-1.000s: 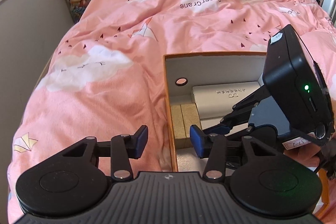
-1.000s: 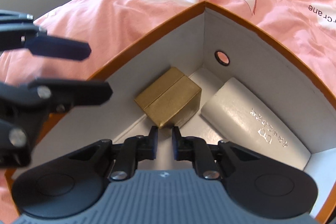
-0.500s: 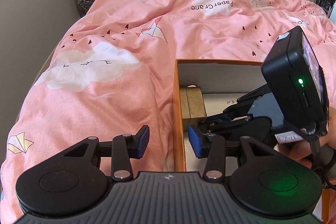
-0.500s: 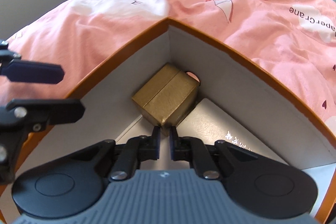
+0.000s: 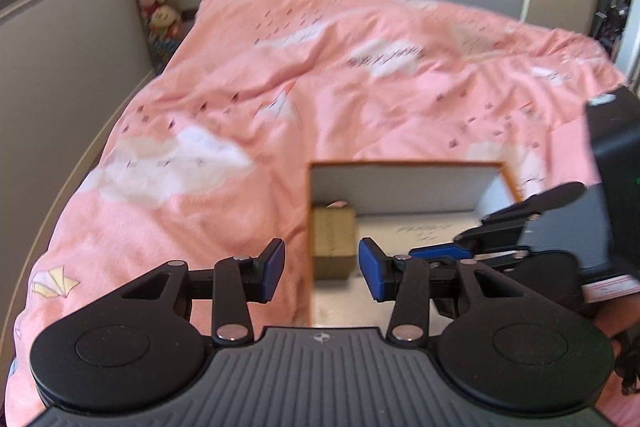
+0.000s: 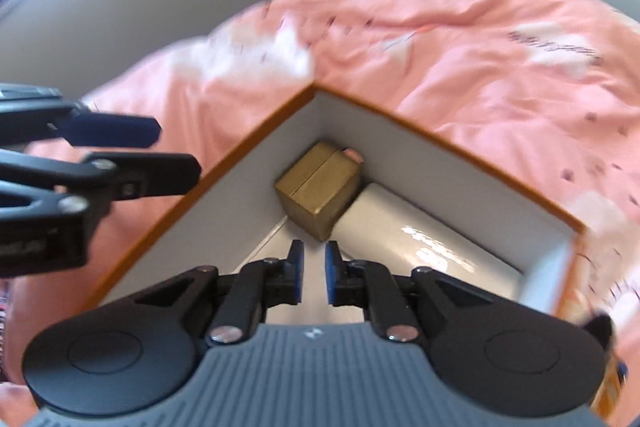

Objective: Organize objects
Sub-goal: 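Move both grippers back toward the pink pouch and card holder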

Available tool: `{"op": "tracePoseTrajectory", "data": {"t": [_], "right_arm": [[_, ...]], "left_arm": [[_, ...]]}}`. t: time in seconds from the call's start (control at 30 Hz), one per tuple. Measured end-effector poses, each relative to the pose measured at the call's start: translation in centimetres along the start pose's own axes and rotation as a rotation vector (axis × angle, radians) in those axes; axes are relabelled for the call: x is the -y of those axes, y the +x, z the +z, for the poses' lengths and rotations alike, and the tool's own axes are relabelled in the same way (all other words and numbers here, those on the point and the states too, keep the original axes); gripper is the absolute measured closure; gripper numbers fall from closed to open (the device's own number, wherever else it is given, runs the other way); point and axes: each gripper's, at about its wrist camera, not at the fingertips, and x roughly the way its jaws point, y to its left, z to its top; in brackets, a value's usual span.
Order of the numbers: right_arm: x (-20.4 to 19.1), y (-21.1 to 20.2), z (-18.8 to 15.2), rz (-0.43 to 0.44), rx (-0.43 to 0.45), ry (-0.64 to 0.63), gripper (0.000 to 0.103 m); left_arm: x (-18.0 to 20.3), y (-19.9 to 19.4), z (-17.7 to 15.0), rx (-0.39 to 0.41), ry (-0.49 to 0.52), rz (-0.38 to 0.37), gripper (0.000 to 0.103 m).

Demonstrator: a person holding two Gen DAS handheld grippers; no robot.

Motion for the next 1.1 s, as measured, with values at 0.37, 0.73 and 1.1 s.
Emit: {"op": "tracePoseTrajectory", "data": {"t": [0.37,0.73,1.1], "right_arm": [[5.7,-13.7,-6.9,-0.312,0.197,0.204,0.084],[11.1,-14.9,-15.9,-0.388,0.107,0.504,0.076],[12.2,-14.4,-18.2,-0.362,0.066,0.587,0.068]], "left_arm": [[7.3,-2.2,-0.4,0.033,0.087,-0.304,0.056],[14.1,-0.1,-2.6,-0.069,0.164,-0.47,0.061],[17.7,2.4,-3.1,-0.164,0.203,-0.516,0.061]]}}
